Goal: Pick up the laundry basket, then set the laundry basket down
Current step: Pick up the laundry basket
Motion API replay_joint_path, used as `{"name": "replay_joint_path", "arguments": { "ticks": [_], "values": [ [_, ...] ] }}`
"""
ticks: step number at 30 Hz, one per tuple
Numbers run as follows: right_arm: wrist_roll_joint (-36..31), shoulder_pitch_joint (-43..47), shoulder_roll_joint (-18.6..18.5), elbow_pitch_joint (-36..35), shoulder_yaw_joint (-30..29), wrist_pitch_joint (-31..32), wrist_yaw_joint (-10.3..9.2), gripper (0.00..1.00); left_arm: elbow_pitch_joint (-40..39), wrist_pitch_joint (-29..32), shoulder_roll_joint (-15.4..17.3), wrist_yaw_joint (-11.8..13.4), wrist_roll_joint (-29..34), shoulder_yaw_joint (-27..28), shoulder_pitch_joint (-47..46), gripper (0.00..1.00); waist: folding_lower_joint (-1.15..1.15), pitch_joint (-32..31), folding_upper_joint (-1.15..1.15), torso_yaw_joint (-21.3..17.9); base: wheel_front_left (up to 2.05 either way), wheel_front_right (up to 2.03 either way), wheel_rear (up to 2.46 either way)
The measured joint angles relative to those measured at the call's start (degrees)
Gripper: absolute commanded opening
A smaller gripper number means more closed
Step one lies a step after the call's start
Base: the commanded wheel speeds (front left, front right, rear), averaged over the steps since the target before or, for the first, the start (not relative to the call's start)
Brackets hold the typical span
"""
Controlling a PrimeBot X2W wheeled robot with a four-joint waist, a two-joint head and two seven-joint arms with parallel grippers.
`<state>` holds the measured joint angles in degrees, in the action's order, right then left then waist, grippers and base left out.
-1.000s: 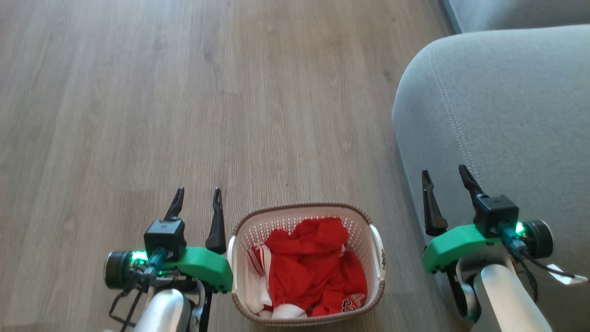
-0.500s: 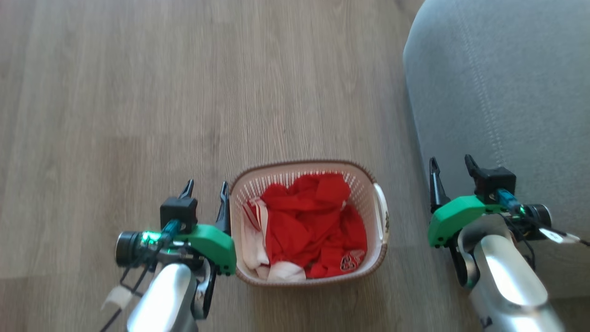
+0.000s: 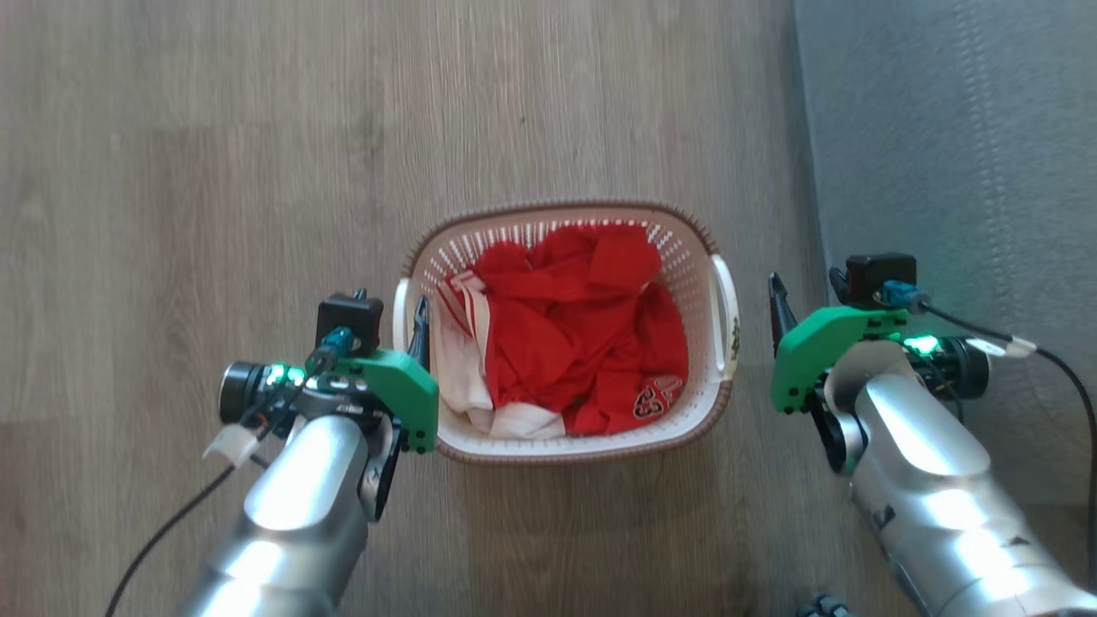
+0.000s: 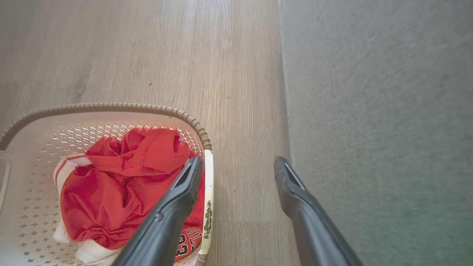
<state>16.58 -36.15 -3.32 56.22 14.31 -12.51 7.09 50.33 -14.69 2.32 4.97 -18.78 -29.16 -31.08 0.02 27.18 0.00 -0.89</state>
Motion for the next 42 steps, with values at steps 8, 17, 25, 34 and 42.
{"name": "replay_joint_path", "arguments": {
  "ticks": [8, 17, 25, 34, 42],
  "values": [
    [11.0, -5.4, -0.4, 3.7, 8.8, 4.5, 0.0, 1.0, 8.0, 0.0, -0.2, -1.5, -6.0, -5.7, -7.5, 1.0, -0.01, 7.4, 0.0, 0.4, 0.0, 0.0, 0.0],
    [12.9, -12.2, -1.3, 9.6, 12.7, 5.5, 0.0, 1.0, 13.5, 0.6, -0.5, -4.6, -12.8, -13.9, -13.3, 1.0, 0.0, 13.7, 0.0, 1.4, 0.0, 0.0, 0.0],
    [15.0, -14.4, -1.3, 11.4, 15.3, 6.4, 0.0, 1.0, 15.5, 2.9, -0.5, -5.0, -17.3, -18.5, -16.2, 1.0, -0.01, 16.7, 0.01, 1.5, 0.0, 0.0, 0.0],
    [16.9, -17.6, -1.2, 13.3, 17.4, 6.8, 0.0, 1.0, 17.0, 6.4, -0.5, -5.5, -22.0, -22.6, -19.9, 1.0, -0.01, 19.9, 0.01, 1.3, 0.0, 0.0, 0.0],
    [18.3, -20.0, -1.0, 14.1, 19.3, 8.0, 0.01, 1.0, 17.6, 9.7, -0.5, -5.7, -25.0, -26.1, -22.4, 1.0, -0.01, 22.4, 0.0, 1.5, 0.0, 0.0, 0.0]
  ]
}}
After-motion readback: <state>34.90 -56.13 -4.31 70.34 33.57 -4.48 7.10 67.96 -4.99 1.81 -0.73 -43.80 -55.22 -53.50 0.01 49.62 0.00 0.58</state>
